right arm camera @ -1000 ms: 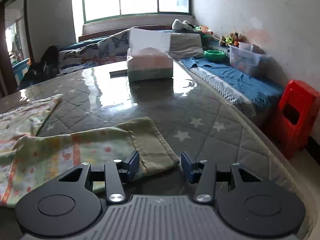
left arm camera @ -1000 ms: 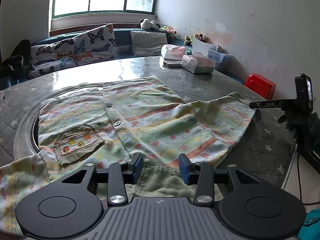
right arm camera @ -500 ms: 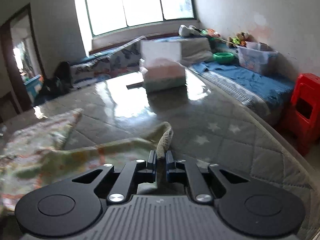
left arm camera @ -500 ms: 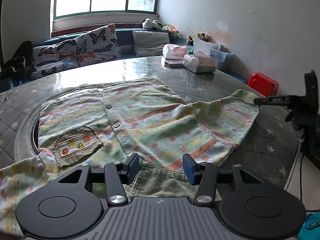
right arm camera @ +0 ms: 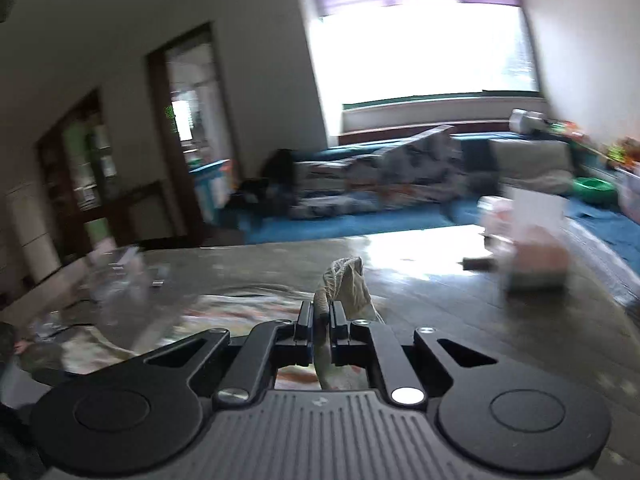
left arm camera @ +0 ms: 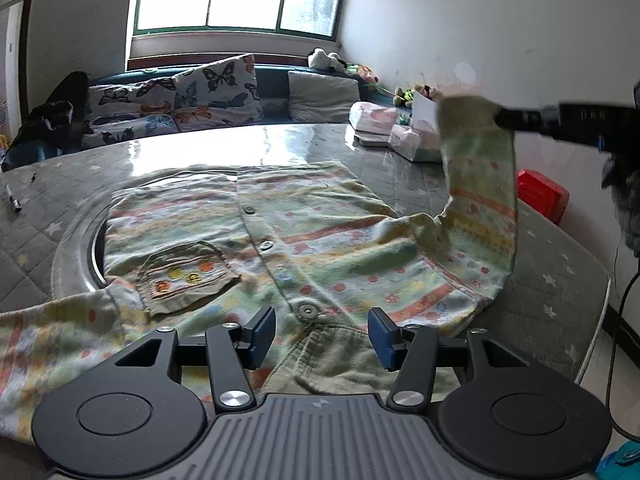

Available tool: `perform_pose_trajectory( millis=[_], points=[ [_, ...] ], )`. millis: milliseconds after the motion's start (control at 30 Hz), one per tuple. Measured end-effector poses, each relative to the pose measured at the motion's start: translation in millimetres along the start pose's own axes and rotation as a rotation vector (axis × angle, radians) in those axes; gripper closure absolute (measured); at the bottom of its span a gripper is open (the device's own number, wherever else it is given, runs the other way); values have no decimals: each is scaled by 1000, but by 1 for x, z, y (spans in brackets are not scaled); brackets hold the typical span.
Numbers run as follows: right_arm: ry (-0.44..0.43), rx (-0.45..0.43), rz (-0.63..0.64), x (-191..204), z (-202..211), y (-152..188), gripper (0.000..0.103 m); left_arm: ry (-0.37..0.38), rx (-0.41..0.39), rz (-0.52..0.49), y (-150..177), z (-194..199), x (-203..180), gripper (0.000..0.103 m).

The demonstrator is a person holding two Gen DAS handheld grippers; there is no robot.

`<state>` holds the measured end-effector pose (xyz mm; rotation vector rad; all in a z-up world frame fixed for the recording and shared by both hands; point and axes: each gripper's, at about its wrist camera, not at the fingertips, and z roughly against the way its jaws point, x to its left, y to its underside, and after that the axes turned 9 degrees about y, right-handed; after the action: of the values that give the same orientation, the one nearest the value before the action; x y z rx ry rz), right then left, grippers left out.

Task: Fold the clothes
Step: 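Grasp the sleeve cuff with the right gripper and lift it toward the shirt center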

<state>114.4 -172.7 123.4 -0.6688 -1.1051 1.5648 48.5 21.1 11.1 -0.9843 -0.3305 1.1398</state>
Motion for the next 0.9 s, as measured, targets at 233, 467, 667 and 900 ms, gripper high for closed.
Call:
perform_pose_trajectory(
  millis=[233,467,667,900],
  points=[
    [-146,35,105,76,-31,-11,96,-10,-45,52,9,16,17,47],
    [-248,109,169,130,-54,3,96,-37,-69,103,18,28,37,47],
    [-299,157,194,139,-61,14,86,-63,-82,126,19,35,45,47],
    [-209,210,261,99,-53,24,86,-69,-119,110,7,41,41,47]
  ],
)
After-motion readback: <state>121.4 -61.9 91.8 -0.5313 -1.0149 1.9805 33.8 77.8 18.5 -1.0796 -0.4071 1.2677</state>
